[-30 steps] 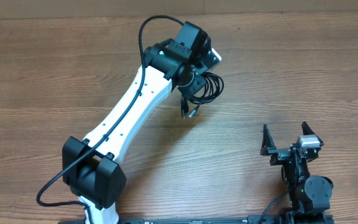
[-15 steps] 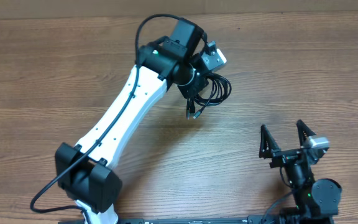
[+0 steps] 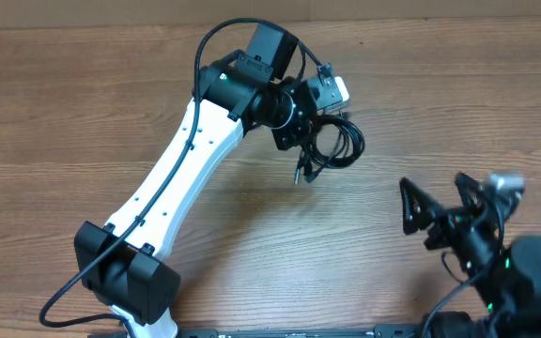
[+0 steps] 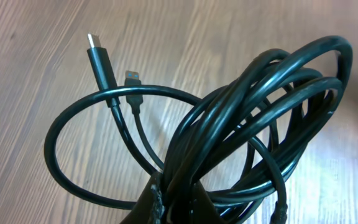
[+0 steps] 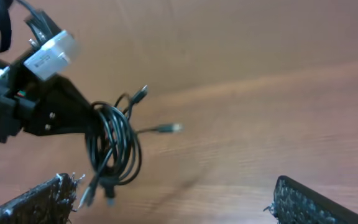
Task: Untangle cables
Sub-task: 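Move the right gripper to the hanging cable and grasp a strand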
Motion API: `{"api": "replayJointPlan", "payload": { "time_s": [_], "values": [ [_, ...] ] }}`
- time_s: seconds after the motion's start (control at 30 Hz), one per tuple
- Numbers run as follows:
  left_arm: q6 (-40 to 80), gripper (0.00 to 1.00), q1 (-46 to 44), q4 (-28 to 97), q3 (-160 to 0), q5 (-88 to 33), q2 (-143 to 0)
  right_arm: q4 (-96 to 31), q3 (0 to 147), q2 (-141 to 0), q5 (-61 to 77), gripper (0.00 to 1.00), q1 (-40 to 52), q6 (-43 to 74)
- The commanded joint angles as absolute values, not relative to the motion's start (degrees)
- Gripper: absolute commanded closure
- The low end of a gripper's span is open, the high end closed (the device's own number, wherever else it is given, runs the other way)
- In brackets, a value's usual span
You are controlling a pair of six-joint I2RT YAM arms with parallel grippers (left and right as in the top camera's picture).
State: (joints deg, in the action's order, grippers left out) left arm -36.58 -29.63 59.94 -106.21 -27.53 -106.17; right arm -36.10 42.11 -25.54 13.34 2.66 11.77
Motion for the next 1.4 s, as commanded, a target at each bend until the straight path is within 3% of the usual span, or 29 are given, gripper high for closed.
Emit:
{"api": "replayJointPlan", "payload": {
  "time_s": [0.0, 0.23, 0.3, 0.57, 0.6, 0.8, 1.1, 1.23, 1.37],
  "values": [
    [-39.3, 0.96, -29.6, 59.5, -107.9, -34.5, -104.1, -37.6, 48.7, -33.3, 21.7, 0.00, 2.5, 12.0],
    [-39.2, 0.96, -30.0, 59.6, -107.9, -43.0, -104.1, -32.8, 49.5, -42.1, 36.8, 0.00, 2.5, 12.4],
    [-39.1, 0.96, -30.7, 59.6, -107.9, -43.0, -104.1, -31.7, 49.5, -44.7, 39.2, 0.12, 2.5, 12.4],
    [-34.1, 0.96, -33.2, 59.5, -107.9, -35.1, -104.1, -30.9, 49.5, -47.7, 41.0, 0.22, 2.5, 12.4],
    [-34.0, 0.96, -33.4, 59.6, -107.9, -35.2, -104.1, -30.9, 49.5, -47.8, 40.6, 0.25, 2.5, 12.2],
    [-31.8, 0.96, -34.1, 59.7, -107.9, -35.6, -104.1, -32.0, 49.5, -49.0, 36.3, 0.67, 2.5, 12.2],
    [-30.8, 0.96, -34.2, 59.8, -107.9, -39.0, -104.1, -33.5, 49.5, -53.2, 35.0, 0.72, 2.5, 12.2],
    [-30.6, 0.96, -34.1, 60.0, -107.9, -38.8, -104.1, -33.5, 49.5, -53.6, 34.9, 0.97, 2.5, 12.2],
    [-29.5, 0.96, -33.4, 59.9, -107.9, -38.7, -104.1, -33.5, 49.5, -53.6, 34.6, 0.96, 2.5, 12.2]
  ]
}}
